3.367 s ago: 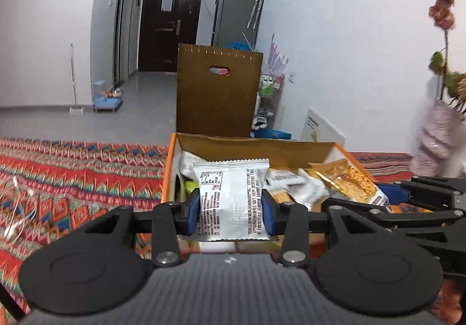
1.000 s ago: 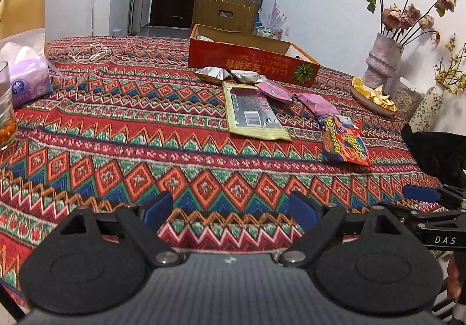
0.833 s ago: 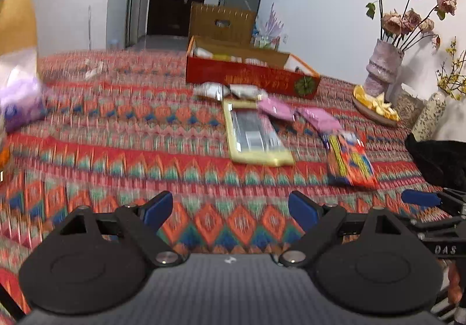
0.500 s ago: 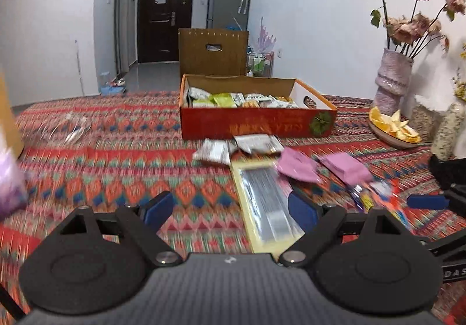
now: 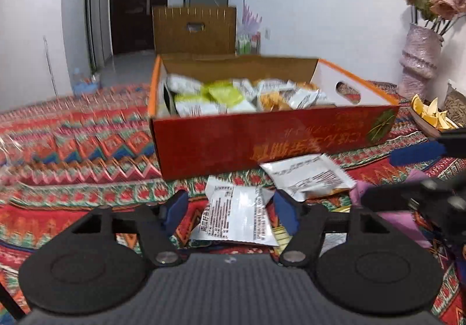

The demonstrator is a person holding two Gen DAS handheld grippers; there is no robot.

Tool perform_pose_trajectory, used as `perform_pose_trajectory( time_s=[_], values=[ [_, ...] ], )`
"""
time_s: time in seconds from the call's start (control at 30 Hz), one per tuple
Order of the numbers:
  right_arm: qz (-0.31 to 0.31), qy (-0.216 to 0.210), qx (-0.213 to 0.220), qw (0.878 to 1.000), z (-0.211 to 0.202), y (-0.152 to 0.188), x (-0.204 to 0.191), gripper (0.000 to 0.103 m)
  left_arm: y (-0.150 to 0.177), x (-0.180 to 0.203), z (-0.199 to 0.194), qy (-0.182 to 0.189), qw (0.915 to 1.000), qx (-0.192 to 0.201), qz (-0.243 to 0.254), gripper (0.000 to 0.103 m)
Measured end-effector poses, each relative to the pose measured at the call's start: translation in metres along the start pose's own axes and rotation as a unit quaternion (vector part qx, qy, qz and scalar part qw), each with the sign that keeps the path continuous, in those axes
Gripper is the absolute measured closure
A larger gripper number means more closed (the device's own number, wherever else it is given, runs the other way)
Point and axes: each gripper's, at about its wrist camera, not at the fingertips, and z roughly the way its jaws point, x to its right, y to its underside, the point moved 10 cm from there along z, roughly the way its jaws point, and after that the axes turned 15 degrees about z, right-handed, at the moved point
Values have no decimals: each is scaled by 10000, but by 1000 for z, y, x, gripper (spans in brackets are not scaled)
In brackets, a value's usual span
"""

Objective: Organize snacks
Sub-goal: 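Grasp a white sachet with the left tool while the right tool grasps another sachet, then lift the left tool's sachet while the right tool regrasps its sachet upright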

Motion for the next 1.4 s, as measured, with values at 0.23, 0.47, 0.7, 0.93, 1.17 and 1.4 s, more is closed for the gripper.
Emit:
perform_pose_trajectory(
  time_s=[0.23, 0.47, 0.7, 0.93, 1.17, 1.4],
  values=[
    [164, 192, -178, 9995, 58, -14, 0, 20, 5, -1, 7, 217, 9998, 30, 16, 55],
    [289, 221, -182, 9992, 79, -13, -4, 22, 5, -8, 7, 134, 9999, -77, -78, 59],
    [-33, 486, -28, 9988, 83, -11, -2, 54, 4, -10, 7, 114, 9999, -72, -81, 60],
    [-55, 180, -21, 9998, 75, -8, -11, 82, 5, -9, 6, 48, 9999, -77, -74, 60],
    [-74, 137, 163, 9997, 59, -10, -16, 91, 4, -7, 5, -5, 10000, -92, -14, 61],
    [-37, 37, 426, 9991, 23, -15, -17, 92, -3, -2, -18, -104, 9999, 66, 56, 62]
  ],
)
